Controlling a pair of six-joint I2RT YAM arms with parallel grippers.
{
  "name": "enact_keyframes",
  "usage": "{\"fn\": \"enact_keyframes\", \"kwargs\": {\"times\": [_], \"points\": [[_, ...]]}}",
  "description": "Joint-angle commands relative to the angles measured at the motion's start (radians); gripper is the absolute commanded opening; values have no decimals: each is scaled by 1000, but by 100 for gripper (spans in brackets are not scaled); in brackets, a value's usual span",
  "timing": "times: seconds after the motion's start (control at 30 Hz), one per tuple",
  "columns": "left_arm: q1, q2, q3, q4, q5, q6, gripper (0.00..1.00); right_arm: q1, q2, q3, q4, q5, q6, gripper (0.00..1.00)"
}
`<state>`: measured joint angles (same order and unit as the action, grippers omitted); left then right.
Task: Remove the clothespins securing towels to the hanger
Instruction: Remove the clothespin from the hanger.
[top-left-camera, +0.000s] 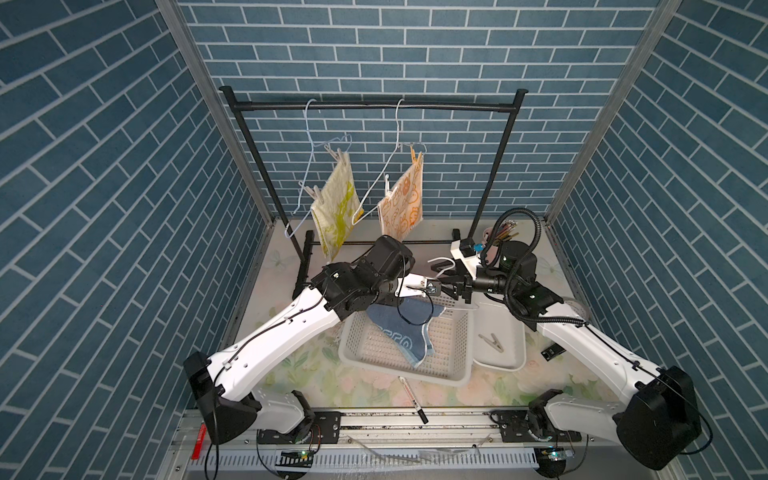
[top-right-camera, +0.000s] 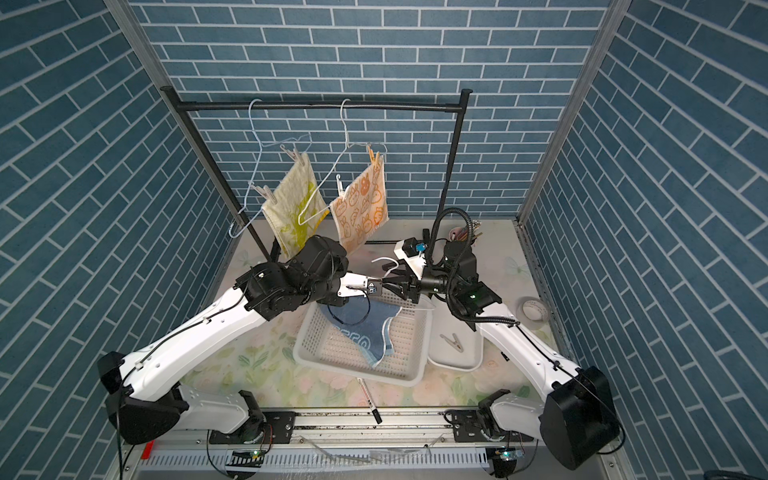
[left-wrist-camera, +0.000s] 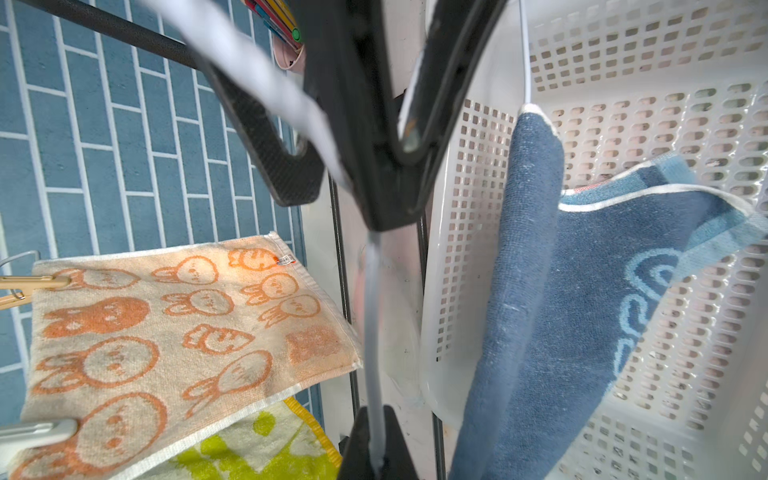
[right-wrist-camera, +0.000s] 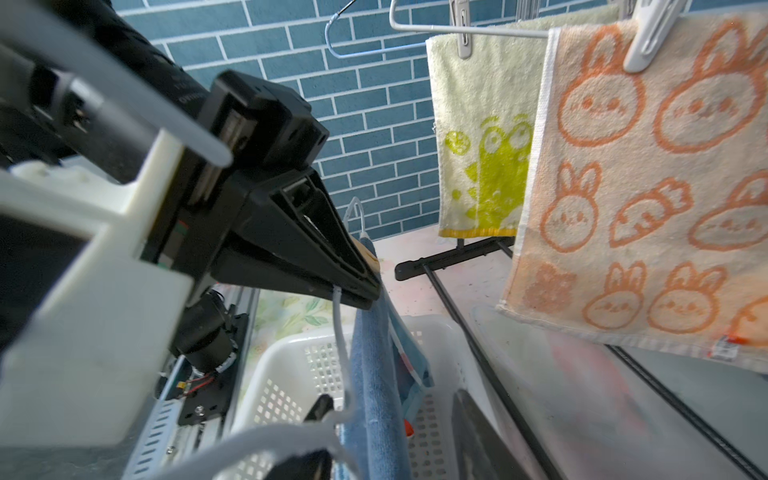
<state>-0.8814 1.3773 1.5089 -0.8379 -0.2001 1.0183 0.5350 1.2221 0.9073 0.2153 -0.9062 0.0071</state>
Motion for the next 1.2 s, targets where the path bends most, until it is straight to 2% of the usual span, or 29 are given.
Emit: {"fn": "enact_keyframes", "kwargs": {"times": [0.0, 0.2, 0.37, 0.5, 0.67, 0.77, 0.9, 1.0, 1.07, 1.17], "points": [[-9, 15, 23, -9, -12, 0, 0, 8, -5, -1, 59, -51, 33, 34], [-9, 20, 16, 13, -2, -18, 0, 27, 11, -5, 47, -81, 30, 32], [-10, 10, 5, 29, 3, -27, 0, 36, 6, 4, 9, -67, 0, 20], [-8, -1, -10, 38, 8, -42, 1, 36, -13, 13, -90, -43, -82, 0], [0, -44, -29, 41, 60, -105, 37, 36, -50, 10, -118, 32, -155, 0], [27, -109, -65, 61, 136, -183, 52, 36, -64, -7, -62, 75, -140, 0], [100, -231, -153, 114, 239, -286, 63, 36, -82, -16, -21, 91, -145, 0], [208, -324, -211, 105, 341, -343, 66, 35, -93, -14, -37, 114, -187, 0], [272, -371, -234, 83, 371, -356, 68, 35, -89, -1, -60, 113, -207, 0], [342, -429, -265, 65, 356, -363, 72, 35, -81, 10, -67, 100, -204, 0]]}}
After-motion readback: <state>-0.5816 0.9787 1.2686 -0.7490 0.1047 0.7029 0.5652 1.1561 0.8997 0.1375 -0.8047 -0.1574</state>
